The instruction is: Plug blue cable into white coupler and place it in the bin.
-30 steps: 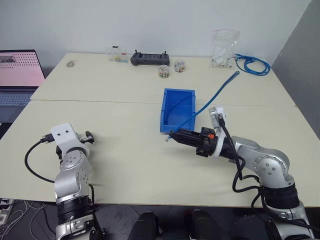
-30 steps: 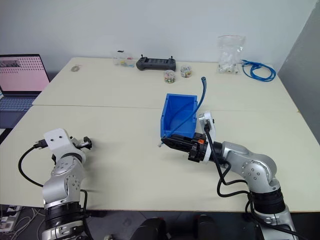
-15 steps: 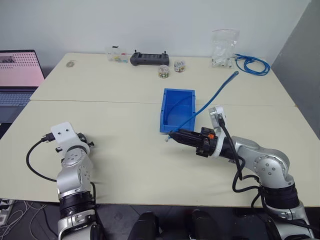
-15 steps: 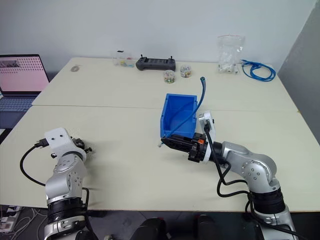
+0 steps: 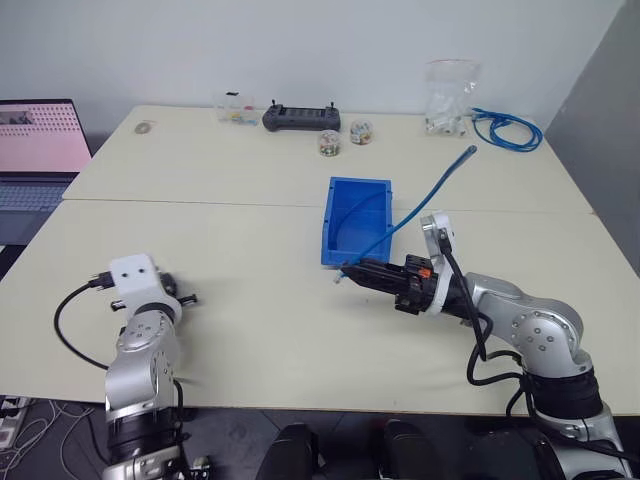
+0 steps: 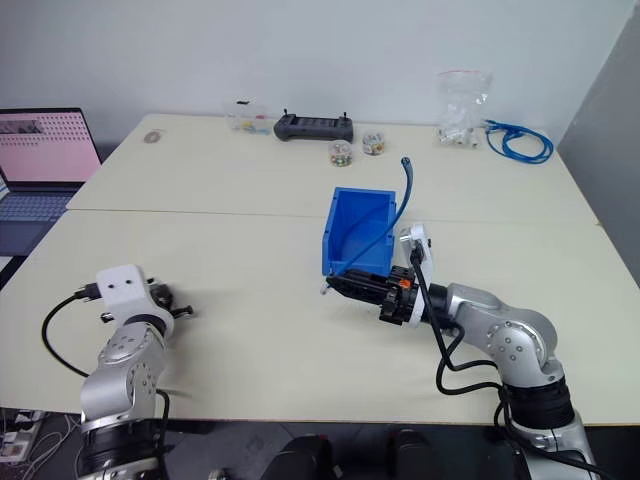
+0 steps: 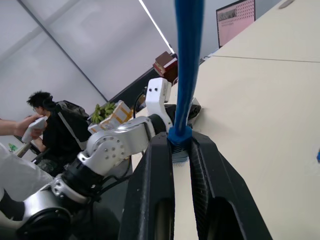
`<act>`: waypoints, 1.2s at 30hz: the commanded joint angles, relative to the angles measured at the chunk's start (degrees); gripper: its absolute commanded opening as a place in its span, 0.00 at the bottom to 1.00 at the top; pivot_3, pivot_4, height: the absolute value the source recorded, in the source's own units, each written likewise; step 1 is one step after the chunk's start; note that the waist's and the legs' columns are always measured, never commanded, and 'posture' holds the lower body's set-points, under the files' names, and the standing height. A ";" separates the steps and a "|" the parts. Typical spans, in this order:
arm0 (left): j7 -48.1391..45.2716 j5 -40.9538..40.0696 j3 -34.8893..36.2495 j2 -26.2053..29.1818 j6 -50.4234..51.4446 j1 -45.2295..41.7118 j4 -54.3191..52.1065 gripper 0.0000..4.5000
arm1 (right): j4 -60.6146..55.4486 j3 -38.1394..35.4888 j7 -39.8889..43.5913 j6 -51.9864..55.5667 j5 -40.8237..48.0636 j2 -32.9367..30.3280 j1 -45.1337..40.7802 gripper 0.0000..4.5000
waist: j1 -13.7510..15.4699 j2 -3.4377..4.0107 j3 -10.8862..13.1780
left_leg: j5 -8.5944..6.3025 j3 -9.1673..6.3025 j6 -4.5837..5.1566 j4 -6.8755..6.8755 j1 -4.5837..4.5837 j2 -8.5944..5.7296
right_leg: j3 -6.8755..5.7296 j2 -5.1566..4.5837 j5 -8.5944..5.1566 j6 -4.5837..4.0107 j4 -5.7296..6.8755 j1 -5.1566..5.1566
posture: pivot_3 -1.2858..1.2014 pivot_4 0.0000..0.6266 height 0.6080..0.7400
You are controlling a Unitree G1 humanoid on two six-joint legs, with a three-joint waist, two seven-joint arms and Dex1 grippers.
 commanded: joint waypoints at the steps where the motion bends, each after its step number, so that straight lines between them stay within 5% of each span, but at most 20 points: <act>1: -15.34 -4.56 -9.16 3.34 2.30 2.73 -6.54 0.17 | -3.86 -2.15 0.36 -1.32 -0.38 -1.56 2.10 0.03 | 0.33 0.01 0.00 | 0.00 -0.01 0.00 0.00 0.01 -0.02 | -0.01 -0.02 0.00 0.00 -0.02 0.03 | 0.52 0.24 1.00; 11: -53.13 -3.78 -31.77 16.80 -7.40 -4.80 -7.89 0.17 | -11.25 -2.18 -0.29 -6.58 -8.77 -6.50 10.35 0.03 | -0.08 0.01 0.03 | -0.01 0.00 0.02 -0.05 -0.04 0.04 | -0.02 0.05 -0.14 0.15 -0.09 0.01 | 0.52 0.24 1.00; 16: -62.77 0.52 -38.85 17.96 -15.91 -10.70 -0.26 0.17 | -13.16 0.65 1.84 -9.87 -13.69 -8.69 11.86 0.03 | -0.58 0.11 0.09 | -0.01 0.15 0.04 -0.06 0.05 0.08 | 0.05 0.07 -0.20 0.18 -0.03 0.00 | 0.52 0.24 1.00; 36: -68.07 7.69 -42.76 14.39 -22.98 -14.37 7.94 0.17 | 2.54 17.31 15.27 -23.61 -32.40 -5.38 1.94 0.03 | -0.21 0.09 0.08 | -0.01 -0.02 0.06 0.03 0.14 0.00 | -0.02 0.04 -0.18 0.22 -0.07 0.20 | 0.52 0.24 1.00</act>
